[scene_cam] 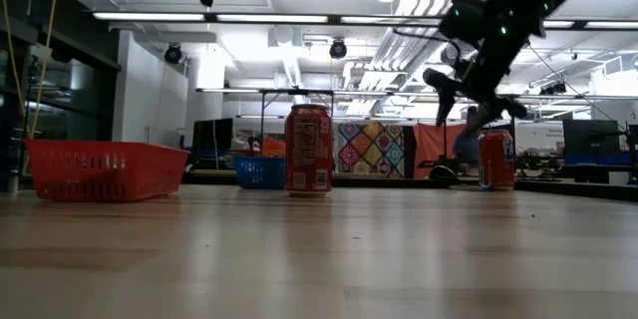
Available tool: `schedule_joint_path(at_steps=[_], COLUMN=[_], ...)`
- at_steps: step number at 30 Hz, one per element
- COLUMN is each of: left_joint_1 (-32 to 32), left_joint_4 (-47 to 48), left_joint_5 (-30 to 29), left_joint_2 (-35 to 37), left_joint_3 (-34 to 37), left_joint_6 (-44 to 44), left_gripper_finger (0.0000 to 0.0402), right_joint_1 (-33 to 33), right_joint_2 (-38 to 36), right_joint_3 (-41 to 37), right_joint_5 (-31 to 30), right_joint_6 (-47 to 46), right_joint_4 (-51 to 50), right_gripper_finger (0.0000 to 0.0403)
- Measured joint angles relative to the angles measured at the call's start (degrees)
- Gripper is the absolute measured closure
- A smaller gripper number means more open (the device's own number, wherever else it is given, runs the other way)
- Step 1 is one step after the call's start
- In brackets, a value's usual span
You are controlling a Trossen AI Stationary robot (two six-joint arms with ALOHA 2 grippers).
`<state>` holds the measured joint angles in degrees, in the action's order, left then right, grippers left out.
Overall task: Sort candy
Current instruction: Put the white chocolate into the red bin
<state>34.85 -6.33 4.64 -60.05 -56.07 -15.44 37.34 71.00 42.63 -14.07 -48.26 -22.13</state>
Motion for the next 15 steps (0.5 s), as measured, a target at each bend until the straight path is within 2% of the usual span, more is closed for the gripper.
schedule_joint_path(at_steps=[3, 6, 9, 12, 15], left_joint_1=[0.0, 0.0, 0.7, 2.5, 5.1], left_joint_4=[-1.4, -1.3, -1.7, -3.9, -5.8], left_joint_5=[0.0, -0.7, -2.6, -2.9, -0.3], left_joint_2=[0.9, 1.6, 2.0, 2.2, 2.7], left_joint_3=[0.0, 0.0, 0.0, 0.0, 0.0], left_joint_6=[-1.8, -0.5, 2.7, 1.6, 0.8], left_gripper_finger=[0.0247, 0.0247, 0.0247, 0.0247, 0.0247], right_joint_1=[3.4, 5.2, 6.7, 7.6, 7.7], right_joint_2=[0.0, 0.0, 0.5, 2.7, 6.2], right_joint_3=[-2.4, -2.8, -2.8, -2.8, -2.8], right_joint_5=[1.2, 0.1, -2.4, -4.1, -4.9], right_joint_6=[-0.7, 0.7, 1.3, -0.5, -0.8], right_joint_4=[2.9, 1.8, -0.6, -2.9, -2.3], right_gripper_finger=[0.0167, 0.0169, 0.0190, 0.0246, 0.0337])
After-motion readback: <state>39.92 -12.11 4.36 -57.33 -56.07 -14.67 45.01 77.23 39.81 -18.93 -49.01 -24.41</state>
